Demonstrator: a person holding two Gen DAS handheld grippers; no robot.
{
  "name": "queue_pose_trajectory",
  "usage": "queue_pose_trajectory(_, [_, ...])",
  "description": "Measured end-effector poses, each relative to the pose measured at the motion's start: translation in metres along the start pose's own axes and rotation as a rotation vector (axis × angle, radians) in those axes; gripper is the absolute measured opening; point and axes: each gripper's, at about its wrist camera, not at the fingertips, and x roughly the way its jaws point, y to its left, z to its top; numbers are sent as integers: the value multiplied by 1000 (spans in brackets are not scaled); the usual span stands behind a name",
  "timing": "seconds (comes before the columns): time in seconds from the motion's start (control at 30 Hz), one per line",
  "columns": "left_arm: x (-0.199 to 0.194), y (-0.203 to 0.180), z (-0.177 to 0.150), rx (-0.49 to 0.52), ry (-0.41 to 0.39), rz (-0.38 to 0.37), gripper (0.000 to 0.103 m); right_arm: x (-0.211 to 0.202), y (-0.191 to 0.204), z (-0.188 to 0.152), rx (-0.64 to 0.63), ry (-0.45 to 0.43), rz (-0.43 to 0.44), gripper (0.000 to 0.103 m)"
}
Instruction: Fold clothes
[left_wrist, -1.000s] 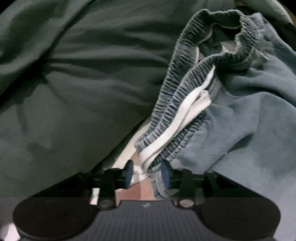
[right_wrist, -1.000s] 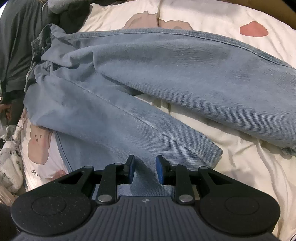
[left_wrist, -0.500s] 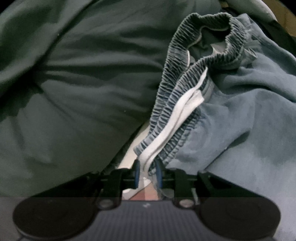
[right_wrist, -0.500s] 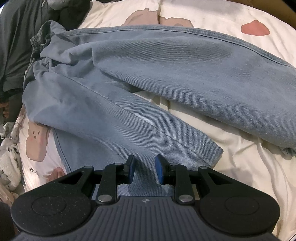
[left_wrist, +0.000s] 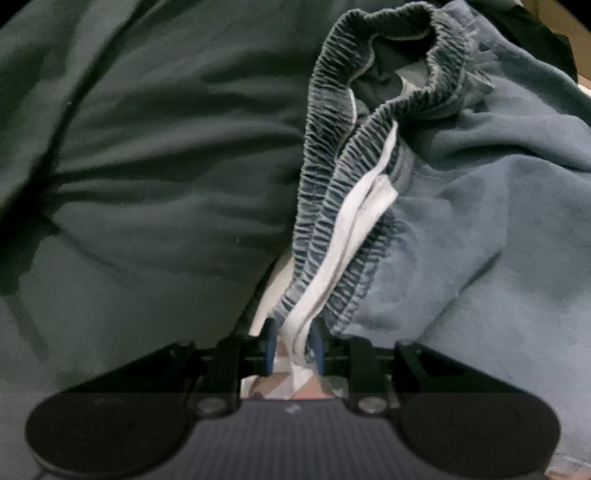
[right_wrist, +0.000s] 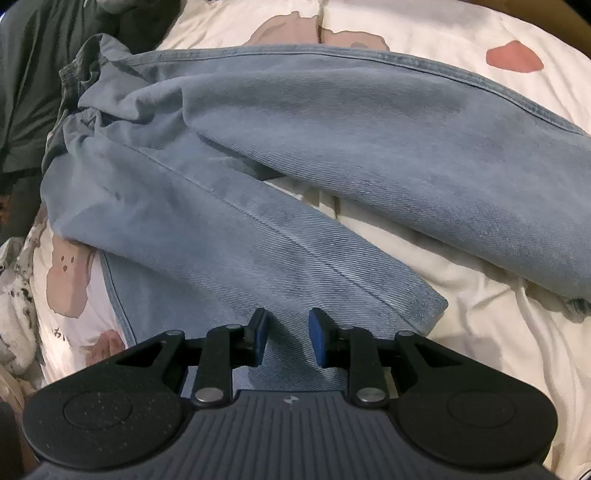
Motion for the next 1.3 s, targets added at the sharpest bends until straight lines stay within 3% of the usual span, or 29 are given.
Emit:
queue_pose_trajectory(0.07, [7, 2, 3, -10, 8, -7, 26, -1, -1, -1, 1, 1, 1, 31])
queue_pose_trajectory(0.17, [15, 4, 8, -33, 19, -28, 10, -1, 0, 0, 1, 2, 0, 31])
queue_pose_trajectory(0.27, [16, 1, 8, -37, 23, -28, 4, 0, 0, 0, 1, 3, -1, 31])
queue_pose_trajectory(0.57, [-7, 8, 8, -107, -9, -51, 1, 0, 0, -1, 2, 1, 1, 31])
queue_pose_trajectory(0.9, [-77, -8, 38, -131, -129, -217, 1, -6, 5, 1, -10, -29, 14, 32])
queue_pose_trajectory(1.07, [-88, -27, 56, -154, -144, -304, 1, -9, 5, 2, -11, -43, 21, 32])
queue_pose_trajectory(1.3, [-98, -39, 74, -278, -134, -405, 1, -12, 1, 2, -3, -64, 21, 32])
